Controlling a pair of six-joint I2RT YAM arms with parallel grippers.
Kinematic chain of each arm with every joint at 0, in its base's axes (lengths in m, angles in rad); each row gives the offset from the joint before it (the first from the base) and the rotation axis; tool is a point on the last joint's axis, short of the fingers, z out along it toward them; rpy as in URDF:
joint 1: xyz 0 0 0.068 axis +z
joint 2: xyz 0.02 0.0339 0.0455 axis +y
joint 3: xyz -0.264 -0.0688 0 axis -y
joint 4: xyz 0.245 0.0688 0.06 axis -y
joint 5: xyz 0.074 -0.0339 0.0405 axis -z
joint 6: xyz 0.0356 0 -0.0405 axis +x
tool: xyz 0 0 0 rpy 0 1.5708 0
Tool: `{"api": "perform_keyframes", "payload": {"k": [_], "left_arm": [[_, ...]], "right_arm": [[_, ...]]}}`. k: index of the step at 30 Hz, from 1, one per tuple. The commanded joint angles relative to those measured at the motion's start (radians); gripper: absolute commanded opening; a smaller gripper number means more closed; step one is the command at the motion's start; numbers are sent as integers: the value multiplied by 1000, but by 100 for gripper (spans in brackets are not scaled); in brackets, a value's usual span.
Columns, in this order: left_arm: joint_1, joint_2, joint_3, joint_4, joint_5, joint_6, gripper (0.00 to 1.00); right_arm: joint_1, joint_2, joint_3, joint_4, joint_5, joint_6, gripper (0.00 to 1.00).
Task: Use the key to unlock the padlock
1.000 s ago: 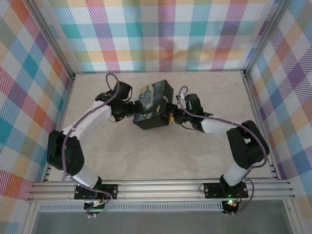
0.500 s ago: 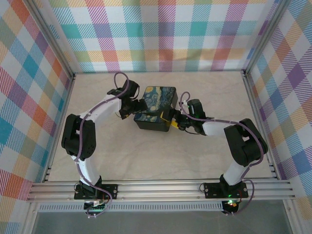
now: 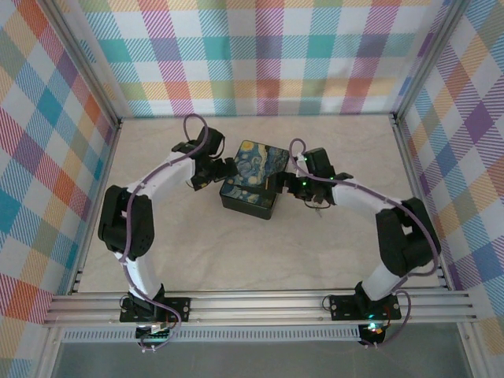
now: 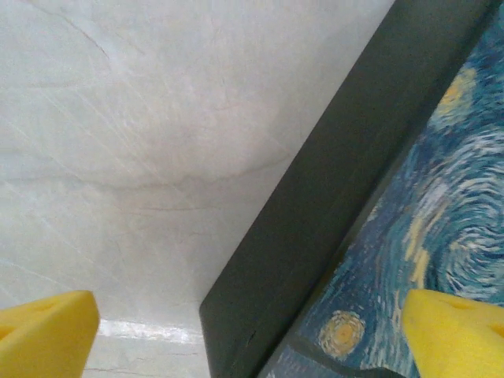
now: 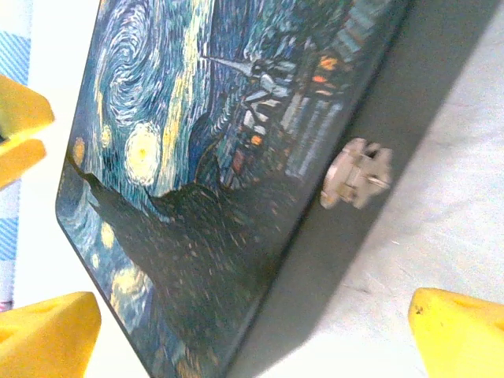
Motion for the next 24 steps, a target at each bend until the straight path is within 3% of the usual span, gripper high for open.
{"api": "perform_keyframes", "payload": {"k": [1, 5, 8, 10, 14, 18, 22, 24], "left_arm": [[29, -114, 24, -31, -102, 26, 100], [86, -242, -156, 122, -344, 48, 100], [98, -397, -451, 515, -494, 326, 100], [118, -456, -617, 714, -521, 461, 100], [152, -407, -724, 819, -612, 509, 100], [179, -335, -851, 1125, -597, 586, 100], [232, -285, -1005, 1443, -474, 574, 100], [269, -286, -994, 1402, -335, 575, 100]], "right_arm": [[-44, -110, 16, -151, 150, -175, 100], [-138, -270, -135, -2, 270, -346, 100], [-219, -371, -260, 144, 364, -451, 100], [-270, -396, -298, 173, 376, -492, 100], [-340, -392, -352, 285, 373, -455, 100], [-374, -297, -388, 427, 408, -427, 100], [-381, -227, -505, 685, 421, -458, 100], [-388, -183, -569, 860, 408, -477, 100]]}}
